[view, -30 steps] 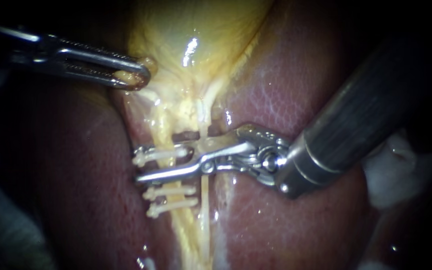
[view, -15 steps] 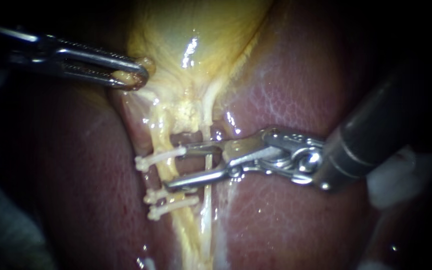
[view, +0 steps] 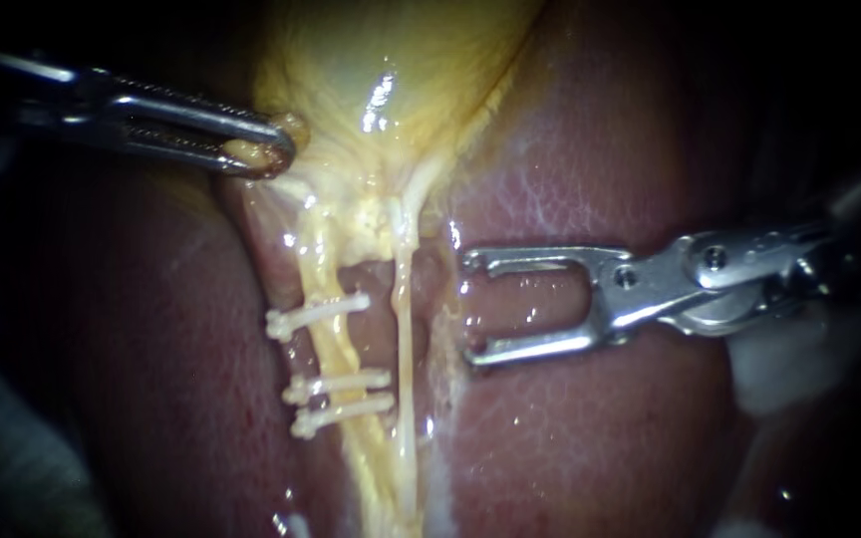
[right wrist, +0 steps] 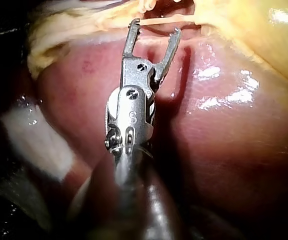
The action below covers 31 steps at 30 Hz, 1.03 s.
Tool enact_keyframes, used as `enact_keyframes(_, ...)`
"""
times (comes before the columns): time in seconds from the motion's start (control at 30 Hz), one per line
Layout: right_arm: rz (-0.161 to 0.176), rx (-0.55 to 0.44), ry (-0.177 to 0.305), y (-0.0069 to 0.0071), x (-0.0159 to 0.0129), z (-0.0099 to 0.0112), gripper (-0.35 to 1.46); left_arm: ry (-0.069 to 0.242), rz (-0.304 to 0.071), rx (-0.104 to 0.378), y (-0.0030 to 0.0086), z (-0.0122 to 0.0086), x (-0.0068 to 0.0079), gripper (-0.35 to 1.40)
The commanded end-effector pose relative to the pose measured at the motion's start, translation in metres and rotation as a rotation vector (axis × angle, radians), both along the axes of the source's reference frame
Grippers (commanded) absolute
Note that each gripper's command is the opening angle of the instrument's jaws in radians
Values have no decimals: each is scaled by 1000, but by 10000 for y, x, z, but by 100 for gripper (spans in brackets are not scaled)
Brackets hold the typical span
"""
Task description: Going back third clip left tube
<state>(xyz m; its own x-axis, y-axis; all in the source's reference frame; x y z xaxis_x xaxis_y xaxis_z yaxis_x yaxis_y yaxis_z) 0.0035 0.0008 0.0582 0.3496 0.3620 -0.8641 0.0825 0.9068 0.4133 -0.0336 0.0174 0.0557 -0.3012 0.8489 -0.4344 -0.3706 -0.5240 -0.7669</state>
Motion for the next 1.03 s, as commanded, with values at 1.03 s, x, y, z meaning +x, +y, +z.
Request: enact_keyframes(1.03, -4, -16, -13, 0, -19, -4, 50, 2, 5, -17, -7, 59, -36, -35)
